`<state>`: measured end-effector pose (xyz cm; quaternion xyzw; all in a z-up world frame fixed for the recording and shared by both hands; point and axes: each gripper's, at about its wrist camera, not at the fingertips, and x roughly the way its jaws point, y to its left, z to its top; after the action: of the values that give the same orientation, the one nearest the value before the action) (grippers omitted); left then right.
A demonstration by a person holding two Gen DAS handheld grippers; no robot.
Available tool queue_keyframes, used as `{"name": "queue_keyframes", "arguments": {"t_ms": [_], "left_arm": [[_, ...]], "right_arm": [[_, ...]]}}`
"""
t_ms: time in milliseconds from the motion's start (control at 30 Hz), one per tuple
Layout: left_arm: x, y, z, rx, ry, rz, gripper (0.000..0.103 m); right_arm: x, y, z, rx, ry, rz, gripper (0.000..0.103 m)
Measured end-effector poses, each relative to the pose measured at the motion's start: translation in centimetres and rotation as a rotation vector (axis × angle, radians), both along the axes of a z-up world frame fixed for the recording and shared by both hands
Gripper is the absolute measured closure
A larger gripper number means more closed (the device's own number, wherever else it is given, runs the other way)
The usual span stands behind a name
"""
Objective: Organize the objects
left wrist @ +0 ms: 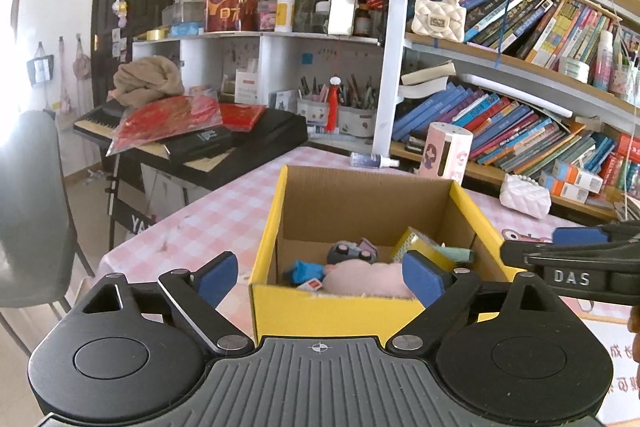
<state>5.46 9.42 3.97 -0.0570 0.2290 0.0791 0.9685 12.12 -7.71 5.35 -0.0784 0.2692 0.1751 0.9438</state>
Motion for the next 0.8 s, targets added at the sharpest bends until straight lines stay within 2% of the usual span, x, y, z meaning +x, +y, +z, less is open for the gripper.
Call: {"name": "queue_keyframes", "arguments": {"t_ms": [333, 500, 800], "left_arm": [[-3.1, -0.5, -0.3, 0.005, 0.020, -0.034, 0.008], [-4.5, -1.0, -1.0, 0.013, 0.046, -0.046, 0.007], [-6.3, -2.4, -1.9, 0.021, 0.098, -0.081, 0.003]], "right_arm": [[-4.8, -2.0, -1.0, 0.011, 0.025, -0.108, 0.037], [-7.3, -2.8, -1.7, -0.001, 0.025, -0.170, 0.023], [-11.3, -4.6, -3.0, 0.012, 0.035, -0.295, 0.009]]}}
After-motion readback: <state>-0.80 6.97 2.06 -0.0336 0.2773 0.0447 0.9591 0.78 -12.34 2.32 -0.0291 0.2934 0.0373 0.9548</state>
